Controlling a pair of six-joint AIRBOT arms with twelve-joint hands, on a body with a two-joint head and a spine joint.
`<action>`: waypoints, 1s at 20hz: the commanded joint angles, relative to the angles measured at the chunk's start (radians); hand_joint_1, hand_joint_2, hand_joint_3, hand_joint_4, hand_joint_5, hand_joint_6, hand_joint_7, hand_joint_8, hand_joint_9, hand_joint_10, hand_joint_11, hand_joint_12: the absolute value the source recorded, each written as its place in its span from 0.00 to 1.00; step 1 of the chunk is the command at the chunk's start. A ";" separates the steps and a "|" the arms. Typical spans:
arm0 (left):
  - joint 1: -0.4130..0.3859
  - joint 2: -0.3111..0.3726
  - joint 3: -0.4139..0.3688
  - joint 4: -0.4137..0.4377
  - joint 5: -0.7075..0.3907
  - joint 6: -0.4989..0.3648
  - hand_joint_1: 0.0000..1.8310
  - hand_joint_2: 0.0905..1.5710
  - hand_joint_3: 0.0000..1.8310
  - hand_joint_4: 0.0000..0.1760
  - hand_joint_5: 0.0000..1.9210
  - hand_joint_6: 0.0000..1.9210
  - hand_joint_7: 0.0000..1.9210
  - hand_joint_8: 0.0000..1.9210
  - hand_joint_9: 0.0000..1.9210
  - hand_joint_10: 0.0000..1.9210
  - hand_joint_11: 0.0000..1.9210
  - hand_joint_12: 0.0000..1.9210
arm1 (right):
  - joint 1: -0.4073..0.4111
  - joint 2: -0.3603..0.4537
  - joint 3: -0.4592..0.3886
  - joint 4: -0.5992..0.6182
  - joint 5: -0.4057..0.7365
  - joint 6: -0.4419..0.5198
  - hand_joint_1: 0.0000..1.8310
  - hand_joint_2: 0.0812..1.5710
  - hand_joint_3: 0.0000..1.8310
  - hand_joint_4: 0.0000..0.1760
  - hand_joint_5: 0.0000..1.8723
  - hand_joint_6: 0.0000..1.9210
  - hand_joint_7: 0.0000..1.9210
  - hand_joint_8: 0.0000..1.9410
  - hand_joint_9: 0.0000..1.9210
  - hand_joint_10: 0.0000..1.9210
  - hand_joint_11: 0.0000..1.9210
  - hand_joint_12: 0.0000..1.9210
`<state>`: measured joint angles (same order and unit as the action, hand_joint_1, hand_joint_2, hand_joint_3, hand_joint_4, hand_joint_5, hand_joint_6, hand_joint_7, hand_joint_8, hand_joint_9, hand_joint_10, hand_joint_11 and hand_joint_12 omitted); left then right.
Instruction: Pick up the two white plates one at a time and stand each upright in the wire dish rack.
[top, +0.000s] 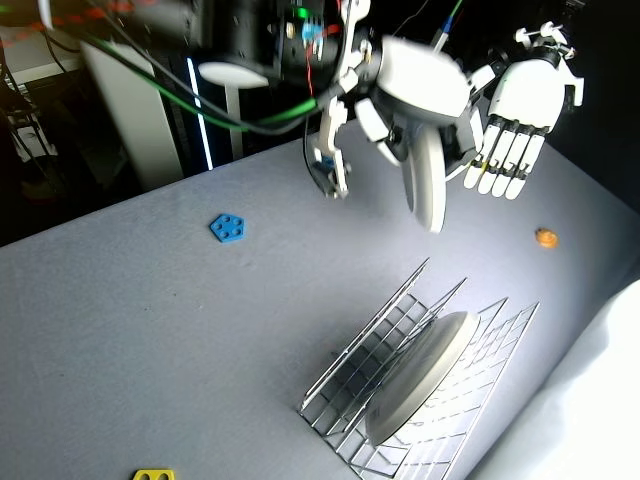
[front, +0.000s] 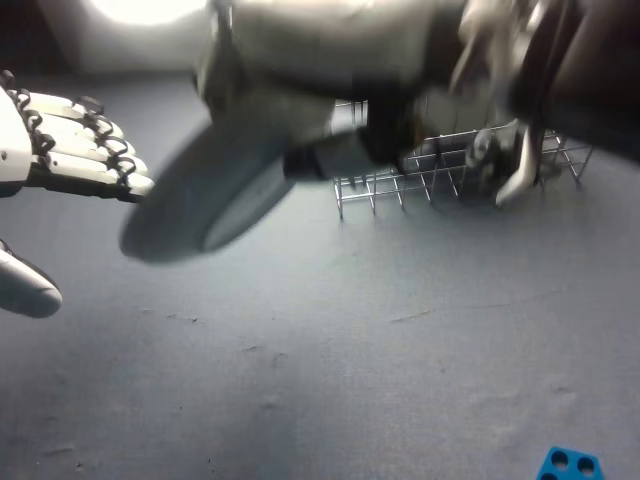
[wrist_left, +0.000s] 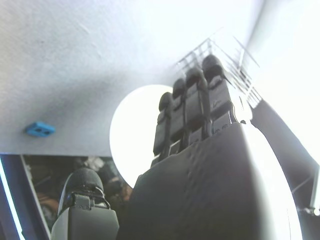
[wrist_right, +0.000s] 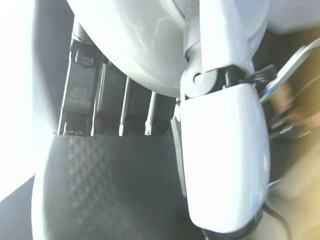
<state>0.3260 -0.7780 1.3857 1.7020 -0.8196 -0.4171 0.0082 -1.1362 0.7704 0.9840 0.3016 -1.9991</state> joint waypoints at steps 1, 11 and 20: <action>-0.010 0.011 0.006 -0.058 -0.007 -0.003 0.00 0.63 0.00 0.00 0.08 0.00 0.09 0.00 0.08 0.00 0.00 0.17 | 0.032 0.008 -0.007 0.030 0.066 -0.037 0.76 0.67 0.00 0.00 0.52 0.52 0.55 0.39 0.52 0.56 0.39 0.58; 0.004 0.012 0.002 -0.053 -0.007 -0.004 0.00 0.63 0.00 0.00 0.08 0.00 0.08 0.00 0.07 0.00 0.00 0.17 | 0.146 0.087 -0.005 0.374 0.122 -0.173 0.76 0.67 0.00 0.00 0.54 0.49 0.57 0.36 0.52 0.57 0.40 0.61; 0.016 0.016 0.003 -0.054 -0.007 -0.006 0.00 0.63 0.00 0.00 0.08 0.00 0.09 0.00 0.07 0.00 0.00 0.18 | 0.143 0.125 0.006 0.374 0.200 -0.177 0.75 0.68 0.00 0.00 0.51 0.53 0.54 0.39 0.51 0.59 0.40 0.62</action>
<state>0.3489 -0.7708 1.3853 1.7084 -0.8234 -0.4206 0.1341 -1.0164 0.7769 1.4136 0.4671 -2.1784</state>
